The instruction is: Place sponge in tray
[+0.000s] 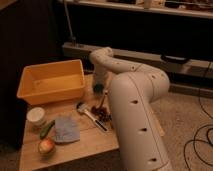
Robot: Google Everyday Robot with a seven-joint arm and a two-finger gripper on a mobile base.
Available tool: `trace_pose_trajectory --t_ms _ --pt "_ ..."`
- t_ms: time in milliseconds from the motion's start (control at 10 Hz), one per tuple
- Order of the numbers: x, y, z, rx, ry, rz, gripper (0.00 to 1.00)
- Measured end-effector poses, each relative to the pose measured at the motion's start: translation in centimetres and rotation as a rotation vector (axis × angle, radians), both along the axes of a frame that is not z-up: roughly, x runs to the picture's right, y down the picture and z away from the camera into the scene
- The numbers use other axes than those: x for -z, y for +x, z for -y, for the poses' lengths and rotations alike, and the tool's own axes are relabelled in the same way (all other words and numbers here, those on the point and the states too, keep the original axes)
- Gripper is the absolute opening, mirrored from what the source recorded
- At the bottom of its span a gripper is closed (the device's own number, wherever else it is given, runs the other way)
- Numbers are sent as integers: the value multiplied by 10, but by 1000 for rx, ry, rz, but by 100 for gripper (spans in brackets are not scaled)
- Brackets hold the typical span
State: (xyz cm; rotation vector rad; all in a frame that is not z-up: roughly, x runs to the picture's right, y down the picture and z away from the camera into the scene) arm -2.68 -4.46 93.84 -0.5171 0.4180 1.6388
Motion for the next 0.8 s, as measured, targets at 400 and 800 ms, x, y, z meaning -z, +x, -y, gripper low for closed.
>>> trace_pose_trajectory --t_ms 400,800 --pt "42 -13 69 -25 85 54 0" --pt "73 -88 105 -26 124 232 0"
